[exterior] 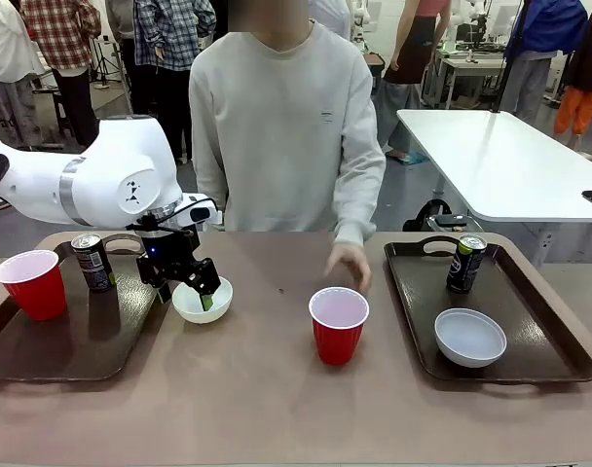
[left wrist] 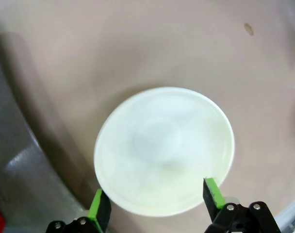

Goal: Prepare tableware on both trays.
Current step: Pick up a Picnic Bowl from the table and place it on a Handle tray.

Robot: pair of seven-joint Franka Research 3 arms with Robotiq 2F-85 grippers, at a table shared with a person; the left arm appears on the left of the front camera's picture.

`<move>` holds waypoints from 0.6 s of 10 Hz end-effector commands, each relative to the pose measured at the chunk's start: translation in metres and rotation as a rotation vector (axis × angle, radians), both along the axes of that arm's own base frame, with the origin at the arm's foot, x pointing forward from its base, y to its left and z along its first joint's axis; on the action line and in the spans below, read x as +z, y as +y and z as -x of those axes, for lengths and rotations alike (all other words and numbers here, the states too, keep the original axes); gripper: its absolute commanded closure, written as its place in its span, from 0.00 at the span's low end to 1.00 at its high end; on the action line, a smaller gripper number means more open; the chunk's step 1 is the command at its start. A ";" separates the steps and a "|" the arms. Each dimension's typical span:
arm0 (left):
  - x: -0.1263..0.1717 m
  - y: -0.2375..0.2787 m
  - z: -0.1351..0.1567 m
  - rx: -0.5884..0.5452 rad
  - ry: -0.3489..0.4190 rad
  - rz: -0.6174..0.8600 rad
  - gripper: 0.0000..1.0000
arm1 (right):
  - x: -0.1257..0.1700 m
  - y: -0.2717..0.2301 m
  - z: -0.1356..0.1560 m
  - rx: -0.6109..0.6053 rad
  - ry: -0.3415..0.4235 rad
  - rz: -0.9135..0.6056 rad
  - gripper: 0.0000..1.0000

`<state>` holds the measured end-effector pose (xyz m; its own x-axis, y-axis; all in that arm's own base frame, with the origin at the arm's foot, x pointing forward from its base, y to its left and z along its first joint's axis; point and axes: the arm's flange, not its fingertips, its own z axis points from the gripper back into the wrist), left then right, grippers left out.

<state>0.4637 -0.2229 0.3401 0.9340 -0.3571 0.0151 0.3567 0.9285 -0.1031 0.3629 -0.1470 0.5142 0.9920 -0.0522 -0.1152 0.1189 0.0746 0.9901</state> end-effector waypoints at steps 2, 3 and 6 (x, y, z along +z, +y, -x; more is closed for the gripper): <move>-0.005 0.000 -0.006 0.030 -0.039 -0.028 0.00 | 0.003 -0.001 0.000 0.004 0.018 -0.011 0.00; -0.004 -0.001 -0.006 0.025 -0.042 -0.033 0.38 | 0.003 -0.001 0.000 0.004 0.018 -0.011 0.00; -0.004 0.001 -0.006 0.036 -0.048 -0.033 0.85 | 0.003 -0.001 0.000 0.004 0.018 -0.011 0.00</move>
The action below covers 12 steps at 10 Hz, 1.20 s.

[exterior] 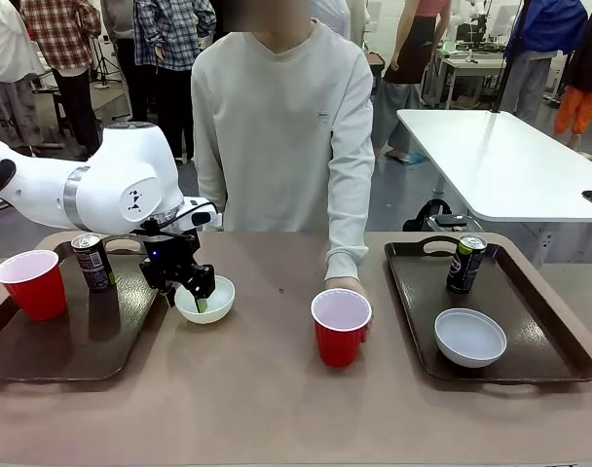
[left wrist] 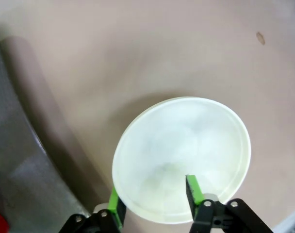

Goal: Prepare tableware on both trays.
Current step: Pick up a Picnic Bowl from the table and place it on a Handle tray.

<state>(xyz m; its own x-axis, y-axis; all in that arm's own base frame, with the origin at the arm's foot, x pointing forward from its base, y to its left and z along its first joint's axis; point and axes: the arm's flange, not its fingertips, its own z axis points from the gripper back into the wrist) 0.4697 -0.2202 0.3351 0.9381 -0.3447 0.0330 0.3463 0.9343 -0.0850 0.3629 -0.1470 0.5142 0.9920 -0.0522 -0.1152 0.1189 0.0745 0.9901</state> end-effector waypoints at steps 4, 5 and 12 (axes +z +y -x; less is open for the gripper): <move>0.001 -0.001 0.003 0.021 -0.001 -0.030 0.92 | 0.003 -0.001 0.000 0.004 0.018 -0.011 0.00; 0.003 0.000 0.004 0.017 0.004 -0.033 1.00 | 0.003 -0.001 0.000 0.004 0.018 -0.011 0.00; 0.151 0.049 0.098 0.177 0.205 -0.033 1.00 | 0.003 -0.001 0.000 0.004 0.018 -0.011 0.00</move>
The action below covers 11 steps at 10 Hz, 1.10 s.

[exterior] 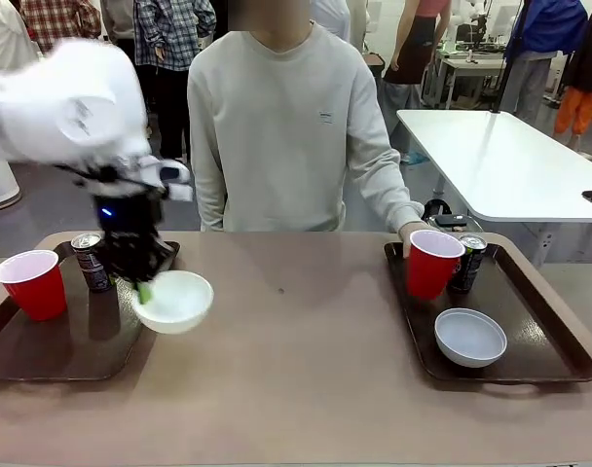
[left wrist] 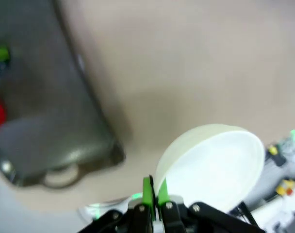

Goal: Prepare tableware on both trays.
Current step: Pick up a Picnic Bowl from the table and place it on a Handle tray.

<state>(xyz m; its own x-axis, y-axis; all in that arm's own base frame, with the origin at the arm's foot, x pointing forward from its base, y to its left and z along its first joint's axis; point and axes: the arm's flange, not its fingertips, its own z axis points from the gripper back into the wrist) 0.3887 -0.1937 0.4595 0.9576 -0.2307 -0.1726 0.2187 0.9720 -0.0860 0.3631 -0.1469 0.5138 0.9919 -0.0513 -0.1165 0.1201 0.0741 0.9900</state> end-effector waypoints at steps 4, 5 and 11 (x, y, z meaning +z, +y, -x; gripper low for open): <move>0.055 0.046 0.037 0.075 -0.009 0.021 1.00 | 0.004 -0.001 0.000 0.003 0.017 -0.011 0.00; 0.055 0.046 0.037 0.075 -0.009 0.021 1.00 | 0.004 -0.001 0.000 0.003 0.017 -0.011 0.00; 0.005 0.157 -0.017 0.189 -0.234 -0.032 0.96 | 0.004 -0.001 0.000 0.003 0.017 -0.011 0.00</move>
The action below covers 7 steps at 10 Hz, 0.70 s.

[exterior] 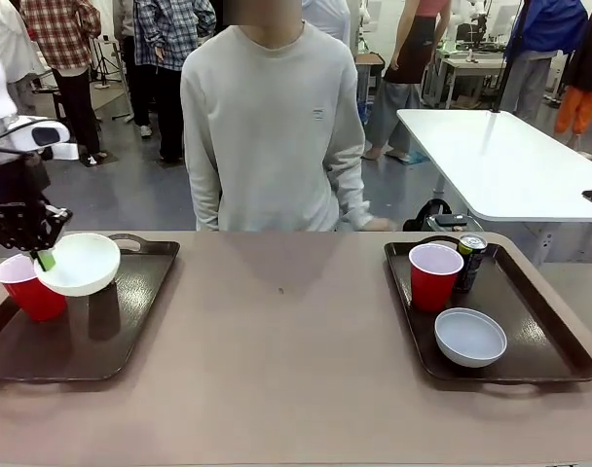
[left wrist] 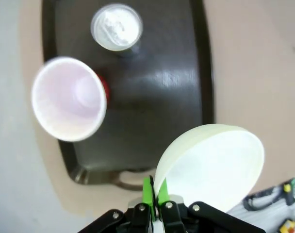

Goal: Prepare tableware on both trays.
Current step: Pick up a Picnic Bowl from the table and place it on a Handle tray.

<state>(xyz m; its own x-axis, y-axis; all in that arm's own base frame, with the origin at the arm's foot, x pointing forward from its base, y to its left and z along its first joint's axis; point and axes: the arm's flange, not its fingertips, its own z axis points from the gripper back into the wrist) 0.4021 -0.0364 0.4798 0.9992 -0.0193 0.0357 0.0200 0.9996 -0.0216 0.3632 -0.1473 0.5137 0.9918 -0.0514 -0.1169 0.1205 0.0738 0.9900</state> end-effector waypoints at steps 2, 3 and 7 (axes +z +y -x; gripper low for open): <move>-0.040 0.002 -0.008 -0.055 0.062 0.046 0.96 | 0.004 -0.001 0.000 0.003 0.016 -0.011 0.00; -0.055 0.003 -0.010 -0.052 0.089 0.033 0.96 | 0.004 -0.001 0.000 0.003 0.016 -0.011 0.00; -0.077 0.005 -0.010 -0.035 0.133 0.006 0.96 | 0.004 -0.001 0.000 0.003 0.016 -0.011 0.00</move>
